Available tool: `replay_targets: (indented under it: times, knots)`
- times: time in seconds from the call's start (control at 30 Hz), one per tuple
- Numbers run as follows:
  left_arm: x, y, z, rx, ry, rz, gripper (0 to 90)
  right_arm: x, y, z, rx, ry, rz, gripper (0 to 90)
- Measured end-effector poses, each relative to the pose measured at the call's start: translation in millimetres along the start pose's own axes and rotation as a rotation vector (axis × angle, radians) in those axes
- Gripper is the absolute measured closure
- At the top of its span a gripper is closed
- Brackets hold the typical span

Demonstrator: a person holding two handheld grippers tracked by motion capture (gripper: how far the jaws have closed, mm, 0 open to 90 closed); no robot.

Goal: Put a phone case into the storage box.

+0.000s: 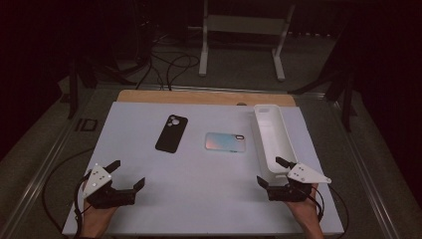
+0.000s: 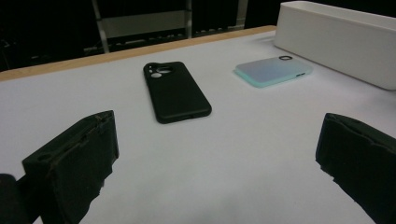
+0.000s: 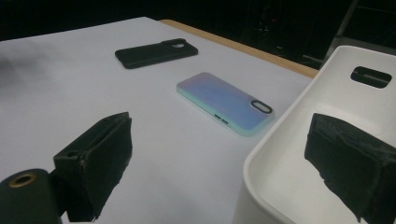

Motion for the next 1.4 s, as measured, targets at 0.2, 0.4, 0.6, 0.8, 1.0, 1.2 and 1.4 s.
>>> replay_targets:
  times: [0.2, 0.4, 0.6, 0.8, 1.0, 1.2, 1.4]
  knots:
    - [-0.1, 0.6, 0.1, -0.002, 0.001, 0.0, 0.0, 1.0, 1.0, 0.6, -0.002, -0.004, 0.011, 7.5]
    - [-0.9, -0.3, -0.2, -0.003, 0.01, -0.002, 0.0, 0.6, 0.1, 1.5, -0.005, -0.005, 0.01, 7.5]
    - [-1.5, -0.8, 0.0, -0.002, 0.007, -0.009, 0.0, 0.4, -0.6, 1.1, -0.006, -0.007, 0.013, 7.5]
    - [1.0, -0.7, -1.3, 0.005, 0.016, -0.011, 0.0, 0.3, -1.4, 1.1, -0.008, -0.006, 0.014, 7.6]
    - [10.6, -5.4, -1.9, -0.003, 0.004, -0.012, 0.0, 0.1, -1.6, 3.4, -0.014, -0.019, 0.013, 7.6]
    - [24.1, -16.9, 0.2, -0.039, -0.003, -0.016, 0.0, -0.1, -2.5, 7.0, -0.022, -0.028, 0.015, 7.6]
    - [36.8, -29.0, 2.0, -0.062, -0.015, -0.009, 0.0, 0.3, -1.9, 7.7, -0.023, -0.034, 0.02, 7.6]
Point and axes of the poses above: each handheld gripper's, and its own axes: y roughly backward along the jaws, x roughly out of its top, z roughly to its right, the point moved 9 cm from there along -y, roughly forward along the jaws, and after that the axes turned 13 degrees about -y, right-handed, at the moved point
